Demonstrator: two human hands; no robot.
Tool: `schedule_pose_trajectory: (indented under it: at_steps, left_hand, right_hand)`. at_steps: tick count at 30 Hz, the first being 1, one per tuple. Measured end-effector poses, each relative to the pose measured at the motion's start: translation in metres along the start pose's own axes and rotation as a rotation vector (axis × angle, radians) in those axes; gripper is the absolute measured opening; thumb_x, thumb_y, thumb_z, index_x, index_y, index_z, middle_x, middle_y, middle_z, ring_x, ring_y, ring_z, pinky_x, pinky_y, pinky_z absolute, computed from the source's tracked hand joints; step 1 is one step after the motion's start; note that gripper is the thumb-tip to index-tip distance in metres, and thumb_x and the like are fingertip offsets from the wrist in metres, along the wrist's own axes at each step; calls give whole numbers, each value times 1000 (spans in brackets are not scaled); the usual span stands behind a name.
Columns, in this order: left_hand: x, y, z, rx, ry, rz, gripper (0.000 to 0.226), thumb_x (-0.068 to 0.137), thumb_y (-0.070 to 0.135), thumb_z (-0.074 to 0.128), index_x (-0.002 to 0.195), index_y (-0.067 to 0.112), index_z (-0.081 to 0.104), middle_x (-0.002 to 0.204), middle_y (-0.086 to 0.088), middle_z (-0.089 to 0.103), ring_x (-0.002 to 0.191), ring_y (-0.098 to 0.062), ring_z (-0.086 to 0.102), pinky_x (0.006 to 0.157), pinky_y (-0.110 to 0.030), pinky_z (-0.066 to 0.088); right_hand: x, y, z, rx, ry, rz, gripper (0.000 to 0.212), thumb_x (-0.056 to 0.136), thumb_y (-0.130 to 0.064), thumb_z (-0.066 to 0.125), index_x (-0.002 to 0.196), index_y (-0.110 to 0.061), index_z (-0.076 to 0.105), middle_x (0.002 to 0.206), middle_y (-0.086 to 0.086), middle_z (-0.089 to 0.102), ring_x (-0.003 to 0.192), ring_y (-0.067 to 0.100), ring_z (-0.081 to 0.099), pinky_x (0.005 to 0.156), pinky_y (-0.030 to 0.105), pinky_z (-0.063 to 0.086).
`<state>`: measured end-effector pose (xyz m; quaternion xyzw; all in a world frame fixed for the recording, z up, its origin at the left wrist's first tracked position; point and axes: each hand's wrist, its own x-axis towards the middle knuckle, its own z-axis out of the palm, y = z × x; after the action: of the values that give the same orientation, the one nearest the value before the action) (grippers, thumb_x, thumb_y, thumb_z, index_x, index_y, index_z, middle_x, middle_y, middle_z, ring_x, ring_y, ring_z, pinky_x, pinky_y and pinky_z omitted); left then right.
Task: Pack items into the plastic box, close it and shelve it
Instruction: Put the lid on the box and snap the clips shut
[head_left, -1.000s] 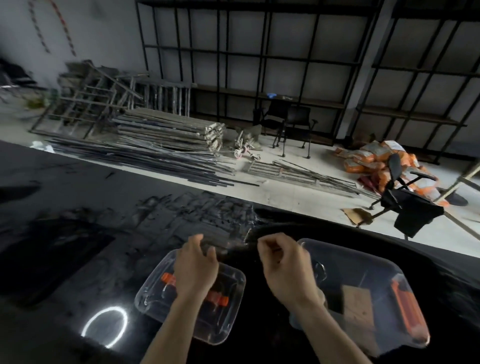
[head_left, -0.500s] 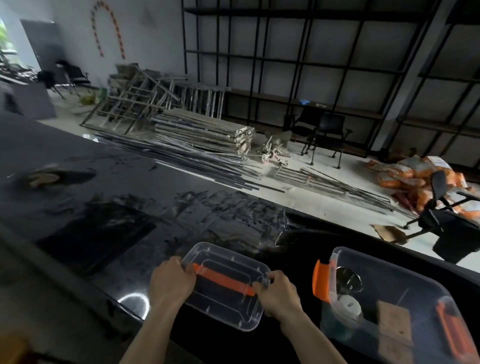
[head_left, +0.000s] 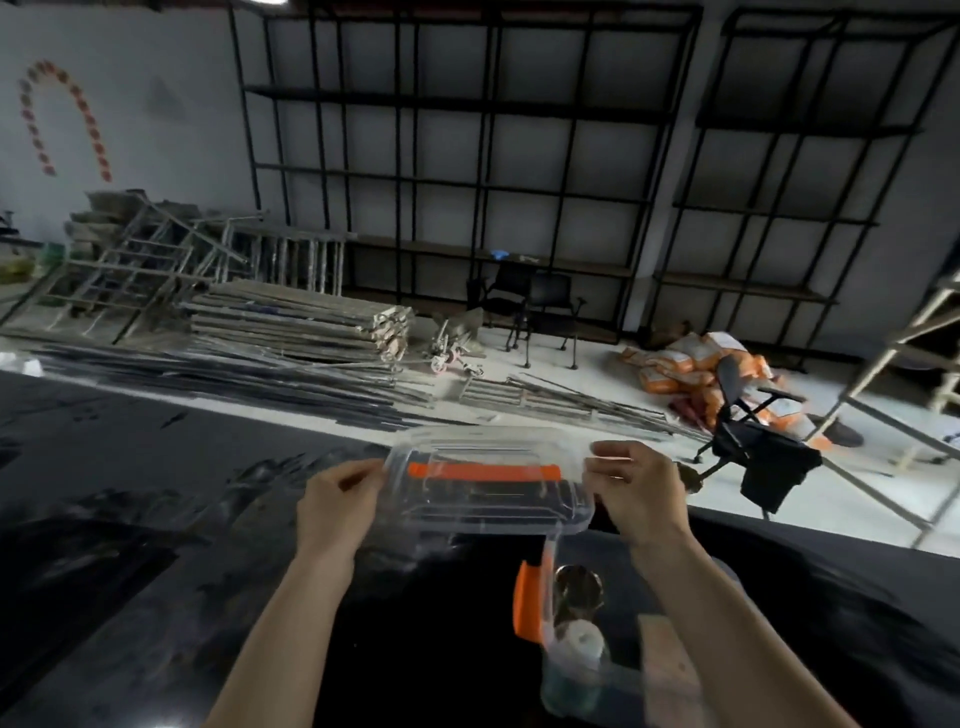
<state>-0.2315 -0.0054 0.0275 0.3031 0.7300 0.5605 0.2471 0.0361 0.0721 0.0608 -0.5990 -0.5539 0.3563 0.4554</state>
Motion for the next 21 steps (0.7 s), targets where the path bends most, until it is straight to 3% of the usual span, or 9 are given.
schedule_pose_trajectory:
  at_steps: [5, 8, 11, 14, 17, 21]
  left_hand:
    - [-19, 25, 73, -53, -160, 18, 30, 85, 29, 74, 56, 39, 76, 85, -5, 81, 85, -23, 72, 90, -40, 55]
    - [-35, 33, 110, -76, -265, 21, 7, 86, 28, 75, 81, 29, 80, 97, -5, 80, 93, -25, 72, 82, -33, 56]
    - [-46, 35, 136, -45, -310, 29, 20, 88, 30, 74, 101, 17, 82, 102, -7, 80, 104, -36, 72, 89, -41, 57]
    - [-57, 40, 149, -12, -335, 45, 22, 90, 31, 73, 106, 17, 80, 103, -3, 79, 103, -30, 71, 96, -44, 57]
    - [-61, 43, 154, 17, -327, 79, 20, 91, 24, 74, 109, 16, 79, 102, 2, 76, 103, -19, 69, 93, -34, 53]
    - [-64, 48, 155, 36, -267, 157, 20, 91, 14, 74, 110, 15, 79, 104, 0, 78, 100, -19, 71, 87, -30, 53]
  right_hand:
    - [18, 24, -76, 98, 186, 138, 22, 70, -2, 76, 88, -14, 76, 65, -4, 76, 67, 18, 68, 71, 32, 55]
    - [18, 42, -112, 145, 275, 214, 20, 65, -4, 77, 82, -14, 77, 67, 0, 77, 71, 25, 71, 79, 43, 60]
    - [17, 56, -137, 158, 322, 284, 23, 55, -12, 77, 77, -21, 77, 73, 4, 79, 75, 31, 75, 75, 50, 64]
    - [18, 64, -152, 164, 330, 293, 25, 54, -13, 79, 78, -20, 77, 78, 5, 79, 77, 29, 75, 76, 51, 63]
    - [15, 64, -158, 182, 328, 286, 25, 57, -11, 85, 79, -20, 77, 80, 6, 78, 80, 28, 75, 80, 49, 63]
    - [18, 63, -161, 217, 314, 255, 20, 64, -11, 82, 81, -20, 75, 79, 7, 78, 72, 25, 72, 79, 52, 62]
